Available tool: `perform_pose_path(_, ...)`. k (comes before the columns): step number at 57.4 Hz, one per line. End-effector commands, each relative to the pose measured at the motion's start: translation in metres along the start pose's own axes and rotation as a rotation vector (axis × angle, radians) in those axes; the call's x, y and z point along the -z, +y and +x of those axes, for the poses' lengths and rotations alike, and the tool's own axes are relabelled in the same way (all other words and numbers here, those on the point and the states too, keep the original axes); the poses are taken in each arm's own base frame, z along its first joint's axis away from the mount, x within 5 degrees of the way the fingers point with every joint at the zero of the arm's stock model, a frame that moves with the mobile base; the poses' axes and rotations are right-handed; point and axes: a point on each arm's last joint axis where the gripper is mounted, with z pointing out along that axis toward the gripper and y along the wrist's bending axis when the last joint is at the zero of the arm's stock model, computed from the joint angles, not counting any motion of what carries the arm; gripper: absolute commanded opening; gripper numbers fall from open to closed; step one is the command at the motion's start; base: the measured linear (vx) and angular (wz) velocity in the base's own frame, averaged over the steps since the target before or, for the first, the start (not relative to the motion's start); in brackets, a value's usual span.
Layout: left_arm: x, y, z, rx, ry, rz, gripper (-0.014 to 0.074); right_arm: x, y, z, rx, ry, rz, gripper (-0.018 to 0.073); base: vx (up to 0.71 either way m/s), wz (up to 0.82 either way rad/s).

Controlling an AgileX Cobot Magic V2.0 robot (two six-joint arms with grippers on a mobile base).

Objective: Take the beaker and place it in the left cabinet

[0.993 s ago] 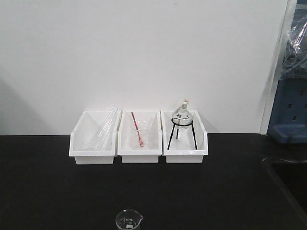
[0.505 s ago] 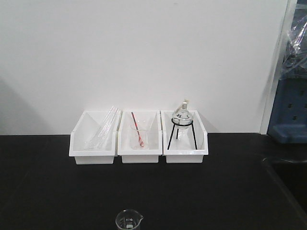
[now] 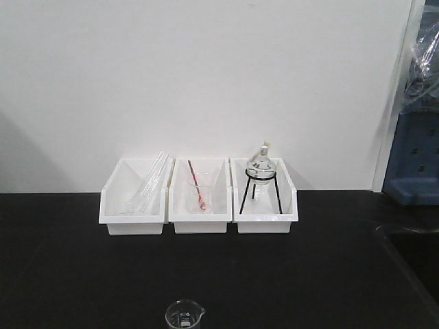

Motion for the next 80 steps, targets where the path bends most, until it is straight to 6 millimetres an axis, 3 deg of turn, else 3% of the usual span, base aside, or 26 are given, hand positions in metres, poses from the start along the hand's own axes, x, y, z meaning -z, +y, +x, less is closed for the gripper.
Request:
perform_pose_path(1, 0.001, 0.0, -0.003, 0.006, -0.077, -0.007, 0.0001, -0.005, -0.003, -0.047, -0.029, -0.183, 0.027, -0.0001, 0.0, 0.0)
perform_pose_path(4, 0.001, 0.0, -0.003, 0.006, -0.077, -0.007, 0.0001, -0.011, -0.003, -0.066, -0.047, -0.183, 0.028, -0.0001, 0.0, 0.0)
perform_pose_path(9, 0.001, 0.0, -0.003, 0.006, -0.077, -0.007, 0.0001, -0.025, -0.002, -0.08, -0.051, -0.092, 0.018, 0.0, 0.0, 0.0)
perform_pose_path(17, 0.001, 0.0, -0.003, 0.006, -0.077, -0.007, 0.0001, -0.047, -0.001, -0.08, -0.052, 0.078, 0.007, 0.0004, 0.0, 0.0)
perform_pose_path(29, 0.001, 0.0, -0.003, 0.006, -0.077, -0.007, 0.0001, -0.074, -0.001, -0.058, -0.051, 0.212, 0.012, 0.0028, 0.0, 0.0)
perform_pose_path(39, 0.001, 0.0, -0.003, 0.006, -0.077, -0.007, 0.0001, -0.091, -0.001, -0.039, -0.049, 0.303, 0.015, 0.0104, 0.0, 0.0)
perform_pose_path(61, 0.001, 0.0, -0.003, 0.006, -0.077, -0.007, 0.0001, -0.121, -0.001, 0.004, -0.044, 0.469, 0.024, 0.0438, 0.0, 0.0)
perform_pose_path(74, 0.001, 0.0, -0.003, 0.006, -0.077, -0.007, 0.0001, -0.138, 0.002, 0.028, -0.062, 0.477, 0.021, 0.0458, 0.0, 0.0)
perform_pose_path(80, 0.001, 0.0, -0.003, 0.006, -0.077, -0.007, 0.0001, -0.146, 0.02, 0.047, -0.025, 0.514, -0.092, 0.0458, 0.0, 0.0)
